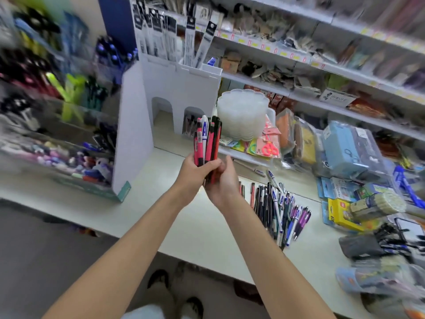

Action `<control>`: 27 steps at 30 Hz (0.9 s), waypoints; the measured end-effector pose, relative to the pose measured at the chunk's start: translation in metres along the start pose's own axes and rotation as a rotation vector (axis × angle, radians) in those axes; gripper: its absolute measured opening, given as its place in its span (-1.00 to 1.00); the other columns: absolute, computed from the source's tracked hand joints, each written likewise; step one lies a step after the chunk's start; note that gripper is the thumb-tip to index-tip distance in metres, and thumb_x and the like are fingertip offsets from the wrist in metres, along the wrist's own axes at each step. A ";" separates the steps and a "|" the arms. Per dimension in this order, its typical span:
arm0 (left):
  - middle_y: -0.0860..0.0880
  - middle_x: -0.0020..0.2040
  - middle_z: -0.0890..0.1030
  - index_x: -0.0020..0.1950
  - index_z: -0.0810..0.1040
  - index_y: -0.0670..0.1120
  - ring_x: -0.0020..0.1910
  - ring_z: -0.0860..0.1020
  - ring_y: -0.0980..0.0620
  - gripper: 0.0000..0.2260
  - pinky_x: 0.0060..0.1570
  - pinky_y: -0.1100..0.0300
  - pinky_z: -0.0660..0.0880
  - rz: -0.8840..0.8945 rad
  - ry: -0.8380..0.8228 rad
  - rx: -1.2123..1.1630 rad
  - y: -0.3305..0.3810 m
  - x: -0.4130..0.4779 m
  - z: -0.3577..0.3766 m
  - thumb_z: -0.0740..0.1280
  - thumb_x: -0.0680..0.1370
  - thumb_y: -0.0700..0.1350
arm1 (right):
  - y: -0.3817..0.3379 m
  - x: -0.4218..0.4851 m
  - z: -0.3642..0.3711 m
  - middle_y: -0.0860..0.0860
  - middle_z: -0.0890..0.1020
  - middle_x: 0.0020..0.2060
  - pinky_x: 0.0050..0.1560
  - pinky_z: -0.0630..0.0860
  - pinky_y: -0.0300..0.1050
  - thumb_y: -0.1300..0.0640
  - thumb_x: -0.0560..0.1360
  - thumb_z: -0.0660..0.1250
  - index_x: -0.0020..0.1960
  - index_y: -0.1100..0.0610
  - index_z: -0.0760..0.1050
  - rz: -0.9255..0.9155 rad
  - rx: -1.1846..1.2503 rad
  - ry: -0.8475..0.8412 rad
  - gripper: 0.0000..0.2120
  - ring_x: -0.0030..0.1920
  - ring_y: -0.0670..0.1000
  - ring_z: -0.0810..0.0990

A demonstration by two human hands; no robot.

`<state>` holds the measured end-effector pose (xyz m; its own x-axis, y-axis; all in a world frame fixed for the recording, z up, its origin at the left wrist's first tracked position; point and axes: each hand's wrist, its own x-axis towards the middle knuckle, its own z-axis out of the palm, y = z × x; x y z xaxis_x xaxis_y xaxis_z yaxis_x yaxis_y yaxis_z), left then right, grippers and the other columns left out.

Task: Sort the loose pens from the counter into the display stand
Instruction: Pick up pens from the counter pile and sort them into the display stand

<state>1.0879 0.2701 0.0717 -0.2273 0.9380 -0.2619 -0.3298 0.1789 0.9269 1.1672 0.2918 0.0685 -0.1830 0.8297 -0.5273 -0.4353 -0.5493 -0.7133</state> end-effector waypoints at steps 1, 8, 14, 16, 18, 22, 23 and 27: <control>-0.14 -0.03 0.67 0.17 0.54 -0.10 -0.07 0.65 -0.08 -0.74 -0.02 0.01 0.59 -0.011 -0.089 -0.053 0.009 -0.001 -0.014 0.44 0.50 -0.25 | -0.004 0.001 0.004 0.11 0.67 0.07 0.25 0.47 0.00 -0.09 0.68 0.00 0.23 0.16 0.55 -0.093 -0.135 -0.036 -0.55 0.19 0.12 0.61; -0.03 -0.07 0.68 0.19 0.51 -0.08 -0.26 0.61 0.06 -0.81 -0.23 0.18 0.57 -0.047 -0.399 0.030 0.073 0.015 -0.113 0.33 0.59 -0.20 | -0.032 -0.003 0.086 0.07 0.68 0.03 0.10 0.60 0.00 0.16 0.53 0.40 0.36 -0.05 0.40 -0.658 -0.743 -0.260 -0.57 0.03 0.08 0.66; -0.07 -0.11 0.67 0.15 0.55 -0.15 -0.24 0.64 0.00 -0.81 -0.25 0.16 0.58 -0.031 -0.554 0.068 0.128 0.057 -0.217 0.35 0.54 -0.21 | 0.002 0.013 0.187 0.07 0.66 0.08 0.09 0.60 -0.02 0.25 0.44 0.48 0.38 0.12 0.40 -0.742 -0.731 -0.132 -0.46 0.05 0.02 0.67; -0.08 -0.09 0.67 0.18 0.56 -0.16 -0.25 0.64 0.01 -0.73 -0.28 0.18 0.59 -0.058 -0.647 0.056 0.148 0.070 -0.251 0.37 0.48 -0.19 | 0.016 0.010 0.223 0.06 0.68 0.00 0.00 0.62 -0.06 0.26 0.47 0.45 0.31 0.12 0.45 -0.728 -0.641 -0.086 -0.56 -0.04 0.03 0.68; -0.08 -0.09 0.67 0.25 0.53 -0.17 -0.30 0.62 0.04 -0.64 -0.34 0.23 0.57 -0.083 -0.711 0.074 0.166 0.077 -0.280 0.37 0.46 -0.18 | 0.028 0.004 0.255 0.06 0.67 -0.11 -0.18 0.60 -0.15 0.27 0.52 0.40 0.26 0.17 0.49 -0.725 -0.571 -0.018 -0.67 -0.19 0.02 0.64; -0.13 -0.07 0.68 0.23 0.52 -0.17 -0.32 0.62 0.00 -0.66 -0.39 0.22 0.55 -0.093 -0.767 0.056 0.188 0.083 -0.327 0.37 0.47 -0.18 | 0.040 -0.001 0.297 0.20 0.67 -0.07 -0.09 0.63 -0.11 0.26 0.59 0.31 0.30 0.27 0.49 -0.754 -0.603 0.034 -0.71 -0.11 0.02 0.67; -0.13 -0.07 0.68 0.20 0.53 -0.17 -0.32 0.63 -0.01 -0.70 -0.40 0.22 0.56 -0.078 -0.768 0.069 0.192 0.086 -0.336 0.37 0.47 -0.18 | 0.041 -0.003 0.306 0.17 0.67 -0.10 -0.05 0.63 -0.11 0.27 0.61 0.27 0.32 0.28 0.46 -0.770 -0.588 0.053 -0.71 -0.11 0.01 0.67; -0.11 -0.21 0.66 -0.05 0.58 -0.22 -0.43 0.54 0.04 -0.86 -0.48 0.25 0.45 -0.024 -0.733 0.123 0.200 0.094 -0.364 0.46 0.45 -0.21 | 0.035 -0.010 0.335 0.08 0.54 -0.27 -0.21 0.58 -0.14 0.28 0.68 0.06 0.10 0.15 0.38 -0.758 -0.174 0.108 -0.86 -0.28 0.04 0.59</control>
<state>0.6668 0.2864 0.1349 0.4625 0.8834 -0.0757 -0.2127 0.1934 0.9578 0.8588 0.2977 0.2036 0.1994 0.9751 0.0969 -0.2609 0.1481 -0.9539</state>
